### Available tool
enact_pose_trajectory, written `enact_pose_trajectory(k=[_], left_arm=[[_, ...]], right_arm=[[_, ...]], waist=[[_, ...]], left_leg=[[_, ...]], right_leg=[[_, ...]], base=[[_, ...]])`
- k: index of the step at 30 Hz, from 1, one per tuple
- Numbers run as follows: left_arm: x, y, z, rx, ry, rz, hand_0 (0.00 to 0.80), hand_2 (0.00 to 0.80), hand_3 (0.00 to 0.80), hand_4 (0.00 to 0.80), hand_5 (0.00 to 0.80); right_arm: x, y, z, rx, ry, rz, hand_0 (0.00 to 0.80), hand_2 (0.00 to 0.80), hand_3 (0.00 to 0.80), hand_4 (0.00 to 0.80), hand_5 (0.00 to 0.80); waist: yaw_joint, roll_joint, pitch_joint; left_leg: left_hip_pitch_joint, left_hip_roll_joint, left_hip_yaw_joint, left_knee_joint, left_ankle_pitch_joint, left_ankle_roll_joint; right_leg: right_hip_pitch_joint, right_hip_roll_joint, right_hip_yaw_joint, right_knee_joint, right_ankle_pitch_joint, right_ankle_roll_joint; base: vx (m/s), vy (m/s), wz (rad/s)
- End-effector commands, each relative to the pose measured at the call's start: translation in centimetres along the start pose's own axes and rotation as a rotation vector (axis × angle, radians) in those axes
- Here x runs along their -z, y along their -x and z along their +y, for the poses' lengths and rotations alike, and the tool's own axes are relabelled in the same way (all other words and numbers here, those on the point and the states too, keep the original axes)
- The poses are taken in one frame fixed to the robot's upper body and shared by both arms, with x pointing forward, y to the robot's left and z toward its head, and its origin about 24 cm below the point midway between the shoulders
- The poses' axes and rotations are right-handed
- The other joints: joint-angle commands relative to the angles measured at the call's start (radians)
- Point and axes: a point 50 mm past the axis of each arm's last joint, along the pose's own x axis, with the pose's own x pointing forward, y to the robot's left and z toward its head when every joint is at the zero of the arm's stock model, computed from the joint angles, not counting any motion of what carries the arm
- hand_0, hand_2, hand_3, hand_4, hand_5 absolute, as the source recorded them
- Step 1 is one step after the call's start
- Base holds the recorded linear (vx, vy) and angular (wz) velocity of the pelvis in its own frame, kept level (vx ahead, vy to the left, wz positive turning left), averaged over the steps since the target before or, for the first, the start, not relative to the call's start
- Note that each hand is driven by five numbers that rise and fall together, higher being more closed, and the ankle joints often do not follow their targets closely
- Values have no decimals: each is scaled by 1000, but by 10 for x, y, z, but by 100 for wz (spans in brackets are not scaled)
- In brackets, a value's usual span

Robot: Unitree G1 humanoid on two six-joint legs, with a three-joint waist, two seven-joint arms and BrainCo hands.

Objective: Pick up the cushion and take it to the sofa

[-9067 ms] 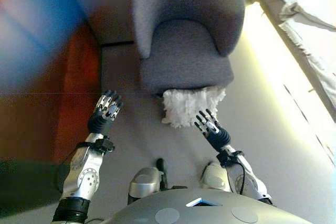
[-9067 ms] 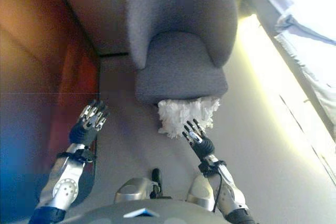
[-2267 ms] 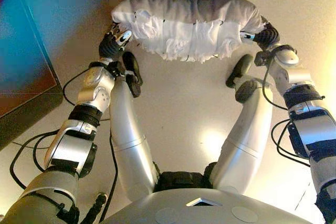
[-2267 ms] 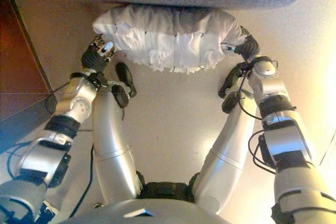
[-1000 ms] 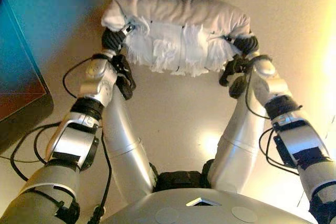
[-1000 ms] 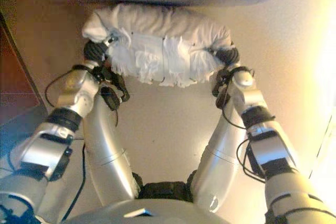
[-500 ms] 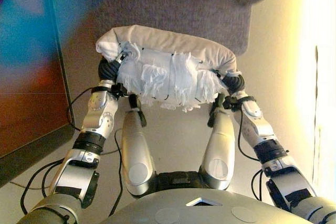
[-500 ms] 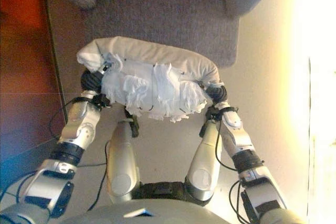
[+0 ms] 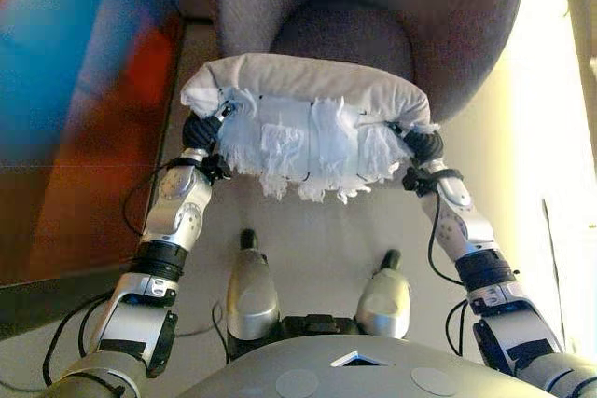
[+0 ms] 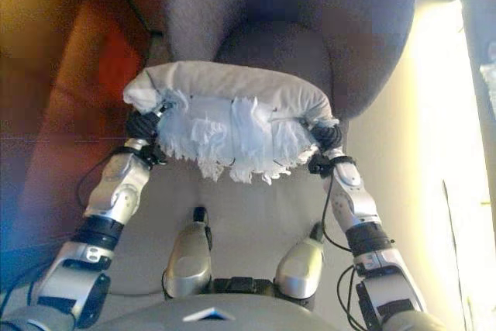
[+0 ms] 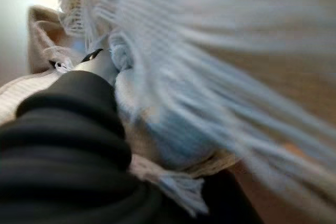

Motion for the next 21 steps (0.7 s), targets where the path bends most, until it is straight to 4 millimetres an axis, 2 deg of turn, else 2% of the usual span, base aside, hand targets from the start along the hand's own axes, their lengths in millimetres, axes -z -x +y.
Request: enact_pose_trajectory(k=[1, 4, 6, 8, 9, 11, 12, 14, 15, 17, 19, 21], left_arm=[[-9, 2, -24, 162, -14, -49, 800, 800, 800, 800, 800], [-5, 0, -28, 195, -20, -19, 800, 800, 800, 800, 800], [-6, 0, -28, 210, -36, -14, 800, 800, 800, 800, 800], [-5, 1, -25, 207, -51, -10, 800, 800, 800, 800, 800], [-3, 2, -21, 198, -52, -2, 800, 800, 800, 800, 800], [-1, 5, -16, 185, -55, 7, 800, 800, 800, 800, 800], [1, 7, -14, 182, -54, 10, 800, 800, 800, 800, 800], [1, 7, -14, 196, -50, 13, 800, 800, 800, 800, 800], [2, 6, -16, 208, -47, 15, 800, 800, 800, 800, 800], [4, 4, -21, 223, -43, 20, 800, 800, 800, 800, 800], [9, 4, -27, 224, -40, 28, 800, 800, 800, 800, 800], [14, 7, -28, 216, -39, 39, 800, 800, 800, 800, 800]], right_arm=[[-17, 4, 15, -39, -131, -117, 800, 800, 800, 800, 800], [-10, 5, 10, -1, -124, -97, 800, 800, 800, 800, 800], [-6, 5, 10, 0, -127, -91, 800, 800, 800, 800, 800], [-4, 4, 12, -11, -132, -84, 800, 800, 800, 800, 800], [-2, 5, 13, -28, -140, -74, 800, 800, 800, 800, 800], [2, 7, 13, -50, -150, -54, 800, 800, 800, 800, 800], [3, 8, 11, -62, -145, -44, 800, 800, 800, 800, 800], [4, 9, 5, -57, -133, -38, 800, 800, 800, 800, 800], [3, 8, 0, -53, -133, -36, 800, 800, 800, 800, 800], [2, 5, -4, -57, -146, -31, 800, 800, 800, 800, 800], [3, 4, -6, -67, -149, -25, 800, 800, 800, 800, 800], [2, 5, -6, -73, -142, -25, 800, 800, 800, 800, 800]], waist=[[6, -4, -144], [-4, -1, -161], [0, 3, -162], [-2, 9, -162], [-9, 11, -164], [-16, 6, -170], [-28, -2, -173], [-47, -11, -173], [-64, -15, -170], [-91, -15, -164], [-105, -21, -161], [-112, -28, -160]], left_leg=[[101, -53, 45, 10, -93, 114], [126, -108, 31, -8, -113, 152], [134, -135, 35, -25, -112, 170], [145, -152, 42, -48, -103, 186], [159, -172, 41, -70, -96, 198], [184, -194, 64, -103, -91, 204], [202, -217, 73, -127, -91, 210], [223, -240, 64, -143, -101, 214], [239, -250, 57, -146, -113, 219], [278, -262, 55, -153, -136, 230], [311, -274, 53, -157, -155, 242], [339, -283, 54, -153, -180, 256]], right_leg=[[0, -60, 19, -21, 128, 10], [-10, -82, 69, -2, 214, 14], [-30, -95, 74, 44, 264, 14], [-55, -82, 88, 102, 266, 10], [-76, -43, 100, 124, 256, 0], [-104, -1, 81, 111, 260, -1], [-130, 42, 75, 57, 264, 2], [-165, 93, 97, -30, 268, 3], [-196, 130, 112, -83, 260, 2], [-242, 191, 102, -142, 245, 1], [-269, 230, 83, -163, 238, -3], [-282, 247, 71, -143, 246, -11]], base=[[183, 212, 9], [125, 218, 12], [64, 191, 6], [44, 195, -19], [81, 173, -26], [133, 134, -33], [186, 58, -39], [252, 21, -25], [298, 18, 38], [320, 28, 87], [334, -11, 46], [369, -49, -33]])
